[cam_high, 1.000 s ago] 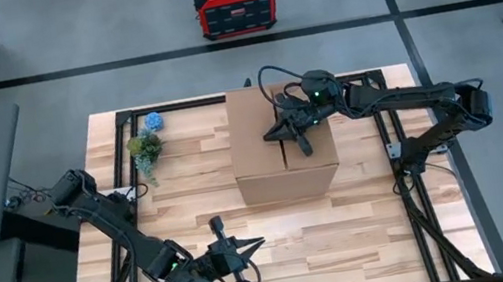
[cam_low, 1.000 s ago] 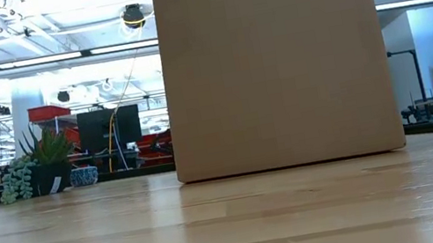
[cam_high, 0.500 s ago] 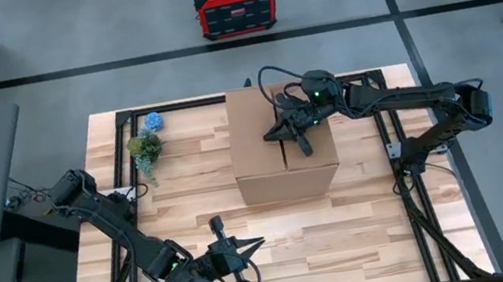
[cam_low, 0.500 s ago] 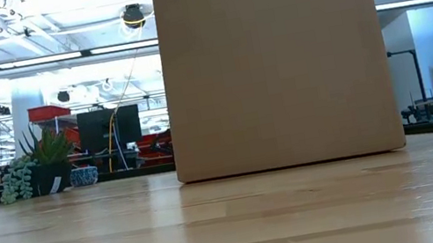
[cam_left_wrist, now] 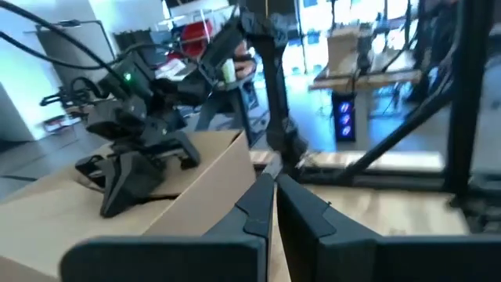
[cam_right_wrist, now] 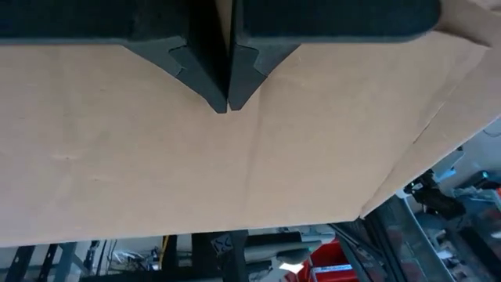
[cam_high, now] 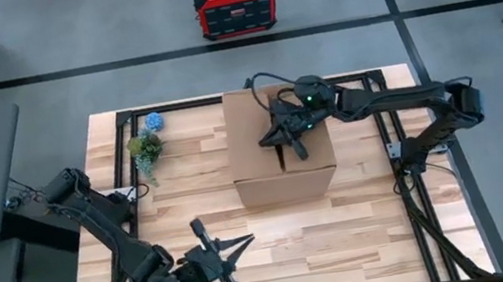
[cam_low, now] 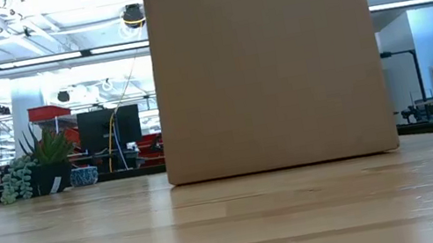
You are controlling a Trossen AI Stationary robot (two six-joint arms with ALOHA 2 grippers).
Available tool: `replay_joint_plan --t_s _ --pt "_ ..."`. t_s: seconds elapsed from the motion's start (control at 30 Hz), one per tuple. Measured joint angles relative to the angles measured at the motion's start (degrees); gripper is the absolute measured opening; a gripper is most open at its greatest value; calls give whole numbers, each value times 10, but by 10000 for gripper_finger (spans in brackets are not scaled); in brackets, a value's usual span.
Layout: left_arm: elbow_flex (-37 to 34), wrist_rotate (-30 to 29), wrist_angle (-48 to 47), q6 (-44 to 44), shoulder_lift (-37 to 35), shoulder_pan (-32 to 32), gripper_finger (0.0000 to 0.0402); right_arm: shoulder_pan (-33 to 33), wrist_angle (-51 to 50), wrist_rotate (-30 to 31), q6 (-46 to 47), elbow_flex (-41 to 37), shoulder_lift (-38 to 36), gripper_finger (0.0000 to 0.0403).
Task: Wrap mug
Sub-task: Close the cardboard box
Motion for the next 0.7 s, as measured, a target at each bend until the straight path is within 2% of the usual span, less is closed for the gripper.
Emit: replay_joint_plan --t_s 0.33,0.5,0.7 --pt "-1 -1 -138 -122 1 18 0 -14 70 -17 10 -1 20 0" --pt "-1 -1 -165 -161 1 28 0 -13 107 -9 48 6 23 0" --pt "-1 -1 -210 -211 1 41 0 7 106 3 48 28 25 0"
